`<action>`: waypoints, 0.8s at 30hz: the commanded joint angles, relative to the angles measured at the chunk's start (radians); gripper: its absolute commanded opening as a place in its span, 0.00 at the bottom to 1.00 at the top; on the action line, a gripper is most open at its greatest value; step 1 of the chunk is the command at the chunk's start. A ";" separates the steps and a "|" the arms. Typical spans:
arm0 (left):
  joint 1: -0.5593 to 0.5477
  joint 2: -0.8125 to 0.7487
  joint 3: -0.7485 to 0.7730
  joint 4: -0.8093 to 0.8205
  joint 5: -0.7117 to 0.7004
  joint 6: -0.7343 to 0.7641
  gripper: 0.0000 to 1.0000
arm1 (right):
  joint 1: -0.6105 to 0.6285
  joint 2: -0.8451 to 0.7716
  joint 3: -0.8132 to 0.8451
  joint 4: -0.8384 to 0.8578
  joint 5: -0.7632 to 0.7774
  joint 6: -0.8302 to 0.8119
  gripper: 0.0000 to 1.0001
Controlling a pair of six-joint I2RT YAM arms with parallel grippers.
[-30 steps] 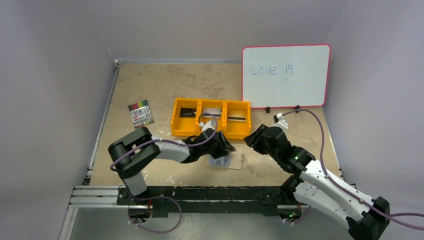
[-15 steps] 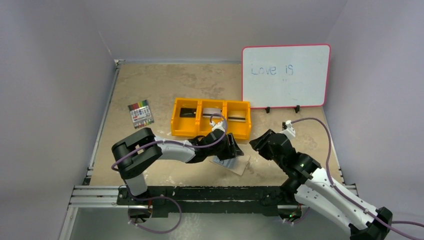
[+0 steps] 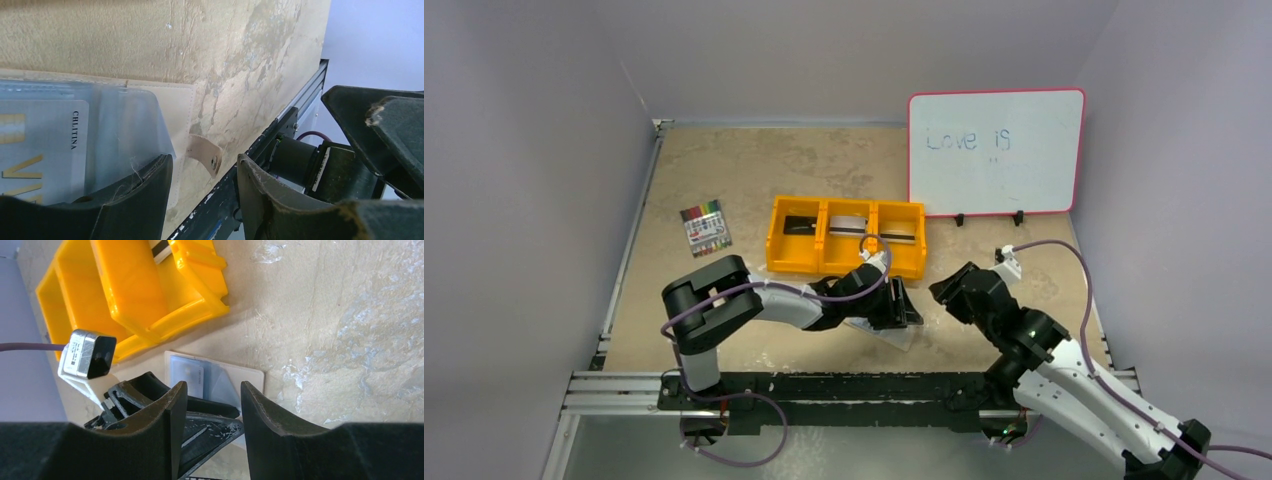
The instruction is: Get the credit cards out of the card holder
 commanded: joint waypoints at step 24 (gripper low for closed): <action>-0.005 -0.499 -0.040 -0.457 -0.690 0.091 0.50 | -0.001 0.014 -0.065 0.449 -0.318 -0.234 0.39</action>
